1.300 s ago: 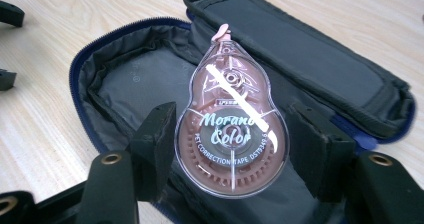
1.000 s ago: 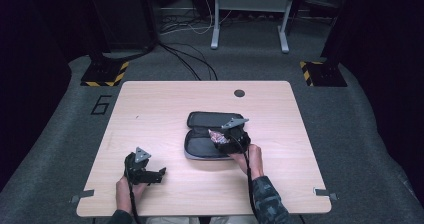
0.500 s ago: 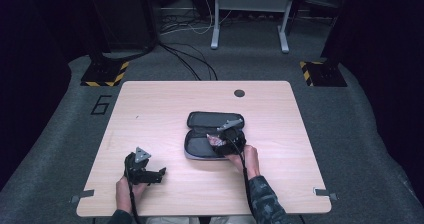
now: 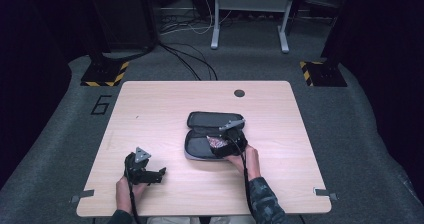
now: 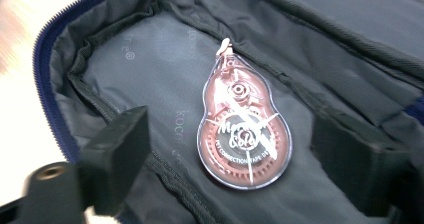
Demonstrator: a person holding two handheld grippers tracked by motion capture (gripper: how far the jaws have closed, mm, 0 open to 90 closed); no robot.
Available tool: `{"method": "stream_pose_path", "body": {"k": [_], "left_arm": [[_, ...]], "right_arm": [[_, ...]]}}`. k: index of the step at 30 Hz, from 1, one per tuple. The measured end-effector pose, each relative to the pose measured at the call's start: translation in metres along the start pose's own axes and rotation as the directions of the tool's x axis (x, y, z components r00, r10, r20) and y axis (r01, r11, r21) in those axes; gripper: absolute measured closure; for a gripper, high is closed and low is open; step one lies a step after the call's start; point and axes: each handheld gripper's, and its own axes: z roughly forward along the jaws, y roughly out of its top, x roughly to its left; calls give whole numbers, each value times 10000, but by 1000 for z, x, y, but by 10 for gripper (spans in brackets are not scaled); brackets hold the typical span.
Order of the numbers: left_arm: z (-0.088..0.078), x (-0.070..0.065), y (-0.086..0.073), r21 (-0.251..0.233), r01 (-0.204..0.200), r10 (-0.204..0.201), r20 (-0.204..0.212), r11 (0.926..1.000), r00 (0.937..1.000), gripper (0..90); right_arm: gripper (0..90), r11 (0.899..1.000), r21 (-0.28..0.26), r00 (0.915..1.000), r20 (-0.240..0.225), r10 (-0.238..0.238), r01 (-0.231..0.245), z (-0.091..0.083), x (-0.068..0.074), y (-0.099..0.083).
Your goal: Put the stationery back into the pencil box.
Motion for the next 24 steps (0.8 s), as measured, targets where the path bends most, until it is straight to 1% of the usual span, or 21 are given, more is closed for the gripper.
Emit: {"method": "stream_pose_path", "body": {"k": [1, 4, 5, 6, 8, 9, 11, 13, 14, 15, 16, 17, 18, 19, 20, 21, 22, 24], "left_arm": [[0, 0, 0, 1, -2, 2, 1, 10000, 10000, 9], [0, 0, 0, 1, 4, -4, -2, 10000, 10000, 9], [0, 0, 0, 3, -1, 1, -2, 10000, 10000, 9], [0, 0, 0, 1, 2, -2, 1, 10000, 10000, 9], [0, 0, 0, -3, 7, -7, -5, 10000, 10000, 9], [1, -1, 0, -133, 162, -163, -18, 9998, 9999, 9], [1, -1, 0, -144, 172, -172, -25, 9997, 9998, 10], [1, -1, 0, -144, 167, -167, -19, 9998, 9999, 10], [1, -1, 0, -144, 167, -167, -19, 9998, 9999, 11], [1, -1, 0, -154, 169, -170, -20, 9997, 9999, 11], [0, -1, 0, -43, 162, -162, 40, 9999, 9999, 12], [0, -1, 0, -51, 142, -142, 17, 9999, 9999, 12], [1, -1, 0, -156, 178, -178, -7, 9997, 9998, 12], [0, -1, 0, -70, 157, -156, 35, 9999, 9999, 13], [1, -1, 0, -124, 175, -175, 6, 9998, 9998, 13], [0, -1, 0, -37, 157, -157, 50, 9999, 9999, 13], [0, -1, 0, -61, 159, -159, 28, 9999, 9999, 13], [0, -1, 0, -85, 165, -165, 21, 9998, 9999, 13]], "right_arm": [[137, 9999, -101, 10000, -63, -40, 40, -2, -1, 0], [108, 9998, -175, 9997, -217, -65, 61, -10, -2, -1], [106, 9996, -251, 9998, -183, -98, 93, -13, -3, -2], [103, 9997, -246, 9997, -234, 3, -9, -17, -2, -2], [96, 9991, -384, 9996, -211, -179, 171, -23, -2, -3], [90, 9990, -410, 9996, -223, -166, 157, -26, -2, -4], [75, 9986, -519, 9997, -217, -55, 44, -33, -1, -7], [64, 9970, -764, 9999, -56, -118, 113, -44, -3, -11], [64, 9970, -764, 9999, -56, -118, 113, -44, -3, -11], [61, 9970, -774, 10000, -6, -18, 17, -49, -3, -13], [58, 9965, -832, 10000, 71, -35, 41, -52, -4, -15], [58, 9962, -869, 9998, 159, 92, -78, -57, -4, -17], [58, 9953, -969, 9996, 273, 8, 19, -61, -6, -19], [58, 9951, -988, 9993, 363, 30, 6, -65, -7, -21], [58, 9944, -1050, 9988, 469, 121, -72, -70, -8, -24], [58, 9948, -1021, 9985, 543, 87, -31, -73, -10, -26], [59, 9943, -1062, 9980, 614, 131, -65, -77, -12, -29], [58, 9939, -1087, 9957, 884, 286, -189, -85, -15, -34]]}}
